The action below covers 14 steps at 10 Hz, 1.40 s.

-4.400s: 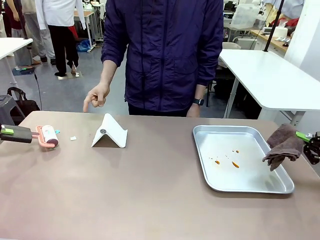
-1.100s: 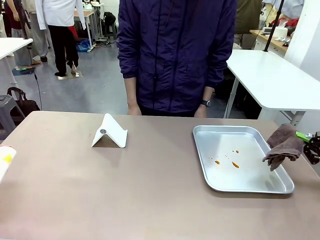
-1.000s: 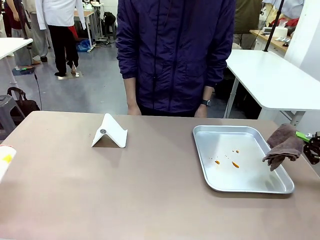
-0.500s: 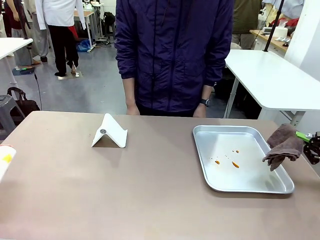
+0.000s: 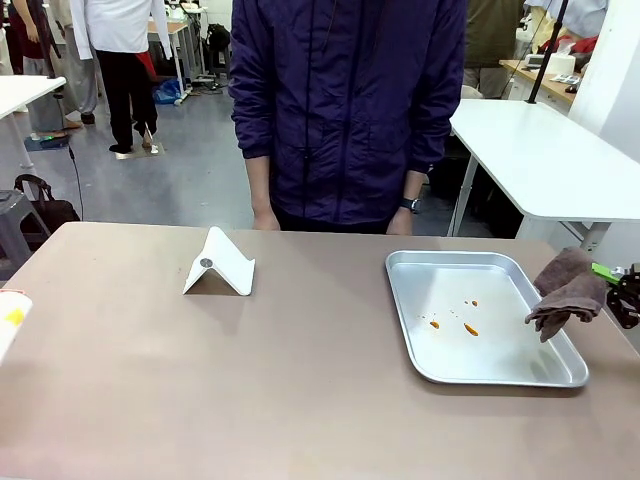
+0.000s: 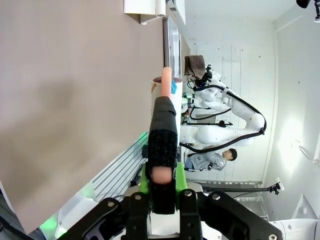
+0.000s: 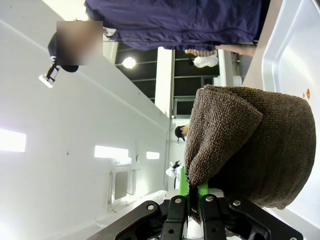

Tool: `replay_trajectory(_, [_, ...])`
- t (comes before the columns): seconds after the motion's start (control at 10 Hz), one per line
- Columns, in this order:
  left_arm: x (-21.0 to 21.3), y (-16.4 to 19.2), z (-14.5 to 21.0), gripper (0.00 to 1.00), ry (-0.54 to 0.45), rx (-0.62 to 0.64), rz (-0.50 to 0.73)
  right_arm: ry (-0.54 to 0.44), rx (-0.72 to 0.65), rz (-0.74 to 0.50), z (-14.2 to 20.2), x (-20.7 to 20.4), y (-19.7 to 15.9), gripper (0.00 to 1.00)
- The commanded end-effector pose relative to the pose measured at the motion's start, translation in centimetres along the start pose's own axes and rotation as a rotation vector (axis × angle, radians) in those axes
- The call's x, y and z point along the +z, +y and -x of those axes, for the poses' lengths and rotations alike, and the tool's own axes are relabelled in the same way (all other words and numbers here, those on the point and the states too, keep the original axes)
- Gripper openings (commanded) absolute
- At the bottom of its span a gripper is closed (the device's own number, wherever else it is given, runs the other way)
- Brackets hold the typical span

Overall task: Clean the surface of the table.
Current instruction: Clean the area not pointed to by the person.

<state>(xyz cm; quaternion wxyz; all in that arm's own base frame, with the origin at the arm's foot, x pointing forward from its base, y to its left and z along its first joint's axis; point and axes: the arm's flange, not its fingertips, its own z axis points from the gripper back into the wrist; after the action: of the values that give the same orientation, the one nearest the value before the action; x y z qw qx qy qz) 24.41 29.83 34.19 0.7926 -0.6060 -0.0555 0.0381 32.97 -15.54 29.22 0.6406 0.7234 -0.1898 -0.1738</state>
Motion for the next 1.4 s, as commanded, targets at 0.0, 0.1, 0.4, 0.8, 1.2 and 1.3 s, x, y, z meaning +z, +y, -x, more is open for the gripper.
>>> replay_trajectory(0.0, [-0.2,-0.6,0.0,0.22,-0.004,0.011,-0.003,0.0,0.0,0.0,0.0,0.0,0.0,0.07])
replay_trajectory(0.1, [-0.2,-0.6,0.0,0.22,-0.004,0.011,-0.003,0.023,0.023,0.032,-0.2,-0.5,0.6,0.07])
replay_trajectory(0.4, [-0.2,-0.6,0.0,0.22,-0.004,0.011,-0.003,0.138,0.2,0.234,-0.7,-4.6,4.2,0.07])
replay_trajectory(0.8, [-0.2,-0.6,0.0,0.22,-0.004,0.011,-0.003,0.18,0.38,0.617,-2.5,-10.3,5.0,0.07])
replay_trajectory(1.2, [-0.2,-0.6,0.0,0.22,-0.004,0.011,-0.003,0.237,0.44,0.789,-3.6,-13.2,3.7,0.0])
replay_trajectory(1.3, [-0.2,-0.6,0.0,0.22,-0.004,0.011,-0.003,0.238,0.467,0.835,-3.8,-13.5,3.2,0.0])
